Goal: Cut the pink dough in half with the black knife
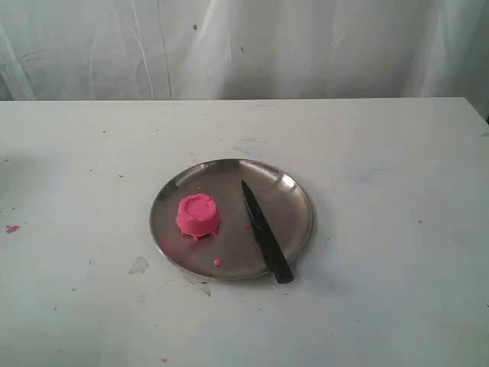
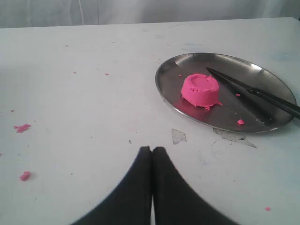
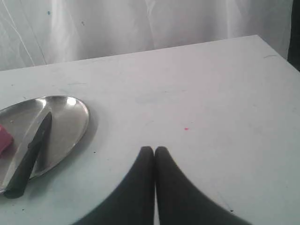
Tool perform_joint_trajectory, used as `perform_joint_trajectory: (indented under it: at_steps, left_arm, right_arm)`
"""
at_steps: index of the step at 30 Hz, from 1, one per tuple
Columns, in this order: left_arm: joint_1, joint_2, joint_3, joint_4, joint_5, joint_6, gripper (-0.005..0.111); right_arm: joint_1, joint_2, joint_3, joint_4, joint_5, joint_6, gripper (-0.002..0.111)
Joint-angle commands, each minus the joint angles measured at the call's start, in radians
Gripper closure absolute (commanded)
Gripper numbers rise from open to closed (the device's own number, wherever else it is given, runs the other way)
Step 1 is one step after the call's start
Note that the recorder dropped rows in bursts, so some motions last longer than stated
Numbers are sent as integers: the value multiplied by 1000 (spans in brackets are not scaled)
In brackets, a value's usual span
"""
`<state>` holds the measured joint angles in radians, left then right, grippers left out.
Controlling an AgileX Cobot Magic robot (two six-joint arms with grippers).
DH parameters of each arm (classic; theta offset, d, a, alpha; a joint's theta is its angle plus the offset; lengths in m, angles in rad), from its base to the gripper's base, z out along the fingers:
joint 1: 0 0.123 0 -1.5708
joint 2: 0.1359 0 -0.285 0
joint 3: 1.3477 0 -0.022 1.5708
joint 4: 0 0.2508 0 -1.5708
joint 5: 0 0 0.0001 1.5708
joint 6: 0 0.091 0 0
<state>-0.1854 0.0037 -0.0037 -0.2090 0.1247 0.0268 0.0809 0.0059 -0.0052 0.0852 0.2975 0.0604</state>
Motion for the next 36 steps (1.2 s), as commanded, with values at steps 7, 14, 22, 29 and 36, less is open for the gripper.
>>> perform_joint_trajectory:
  at_steps: [7,14,22,29,36]
  left_arm:
    - [3,-4,4,-1,0,-2,107]
    - [3,-4,4,-1,0,-2,107]
    - [3,-4,4,-1,0,-2,107]
    - [3,-4,4,-1,0,-2,107]
    - [3,-4,4,-1,0,-1,107]
  right_arm:
    - [-6,-6,5,139,-329,182,108]
    - [-6,-6,5,147,-589,214,108]
    - [-6,-6,5,146,-733,430,108]
    - [6,-6,-27,-281,-784,916,108]
    - [17,35,-317,-989,-676,1349,108]
